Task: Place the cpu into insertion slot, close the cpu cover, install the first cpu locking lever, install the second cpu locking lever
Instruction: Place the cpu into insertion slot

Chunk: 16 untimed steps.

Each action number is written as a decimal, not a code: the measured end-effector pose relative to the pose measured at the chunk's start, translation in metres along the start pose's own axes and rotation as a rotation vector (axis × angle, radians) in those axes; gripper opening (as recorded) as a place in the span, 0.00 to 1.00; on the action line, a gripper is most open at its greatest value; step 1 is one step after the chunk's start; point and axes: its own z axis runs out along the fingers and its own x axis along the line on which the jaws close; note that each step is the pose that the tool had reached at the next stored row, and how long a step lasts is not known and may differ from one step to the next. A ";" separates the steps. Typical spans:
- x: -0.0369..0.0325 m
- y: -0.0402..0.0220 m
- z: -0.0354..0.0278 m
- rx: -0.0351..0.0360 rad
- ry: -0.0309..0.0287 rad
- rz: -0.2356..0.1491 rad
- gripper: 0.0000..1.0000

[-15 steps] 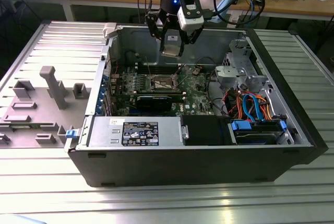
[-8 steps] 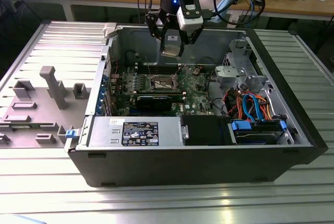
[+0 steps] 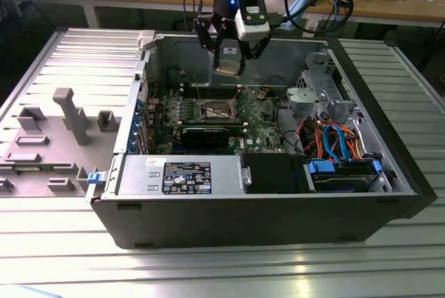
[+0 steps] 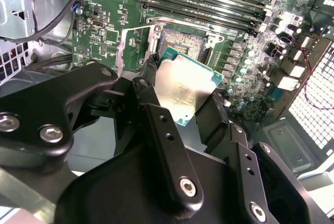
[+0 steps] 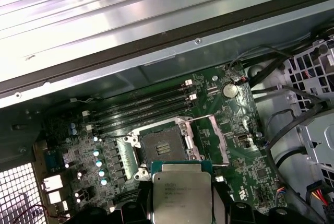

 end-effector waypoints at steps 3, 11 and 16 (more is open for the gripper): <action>0.0000 0.0000 0.0000 0.0001 -0.0002 0.006 0.55; 0.0000 0.0000 0.0001 -0.0001 -0.0006 0.020 0.55; 0.0000 0.0000 0.0002 -0.0003 -0.0010 0.030 0.55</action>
